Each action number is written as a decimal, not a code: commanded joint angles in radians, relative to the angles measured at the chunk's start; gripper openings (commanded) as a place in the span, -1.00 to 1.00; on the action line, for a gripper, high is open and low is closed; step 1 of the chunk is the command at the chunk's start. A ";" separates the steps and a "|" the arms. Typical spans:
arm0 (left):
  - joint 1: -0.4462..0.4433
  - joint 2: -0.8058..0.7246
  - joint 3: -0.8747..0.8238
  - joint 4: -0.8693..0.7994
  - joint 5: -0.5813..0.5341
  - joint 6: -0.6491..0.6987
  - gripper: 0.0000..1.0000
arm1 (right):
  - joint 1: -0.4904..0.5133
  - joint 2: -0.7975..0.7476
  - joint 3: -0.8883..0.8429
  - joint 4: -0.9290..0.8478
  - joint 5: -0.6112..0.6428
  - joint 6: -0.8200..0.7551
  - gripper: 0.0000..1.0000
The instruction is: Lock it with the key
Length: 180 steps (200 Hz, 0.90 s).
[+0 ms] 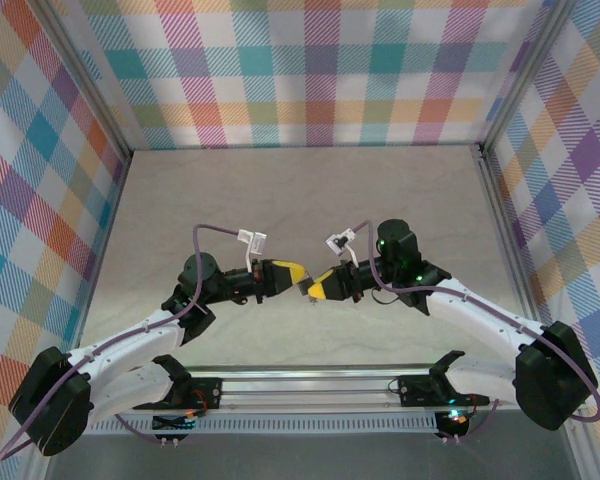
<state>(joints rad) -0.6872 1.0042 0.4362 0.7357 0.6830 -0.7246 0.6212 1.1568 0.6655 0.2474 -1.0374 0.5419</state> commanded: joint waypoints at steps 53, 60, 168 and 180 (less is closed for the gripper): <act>-0.070 0.032 -0.014 -0.017 0.088 0.026 -1.00 | -0.046 0.044 0.136 0.269 0.049 0.077 -1.00; -0.072 0.033 -0.015 -0.016 0.088 0.025 -1.00 | -0.046 0.044 0.138 0.267 0.053 0.076 -1.00; -0.111 0.048 -0.017 0.015 0.116 0.009 -1.00 | -0.079 0.050 0.181 0.192 0.147 0.014 -1.00; -0.114 0.045 -0.017 0.017 0.116 0.008 -1.00 | -0.088 0.048 0.186 0.196 0.157 0.020 -1.00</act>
<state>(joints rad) -0.7094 1.0294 0.4404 0.8227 0.5964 -0.7242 0.5735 1.2030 0.7311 0.2871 -1.0740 0.5716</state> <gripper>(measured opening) 0.055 0.076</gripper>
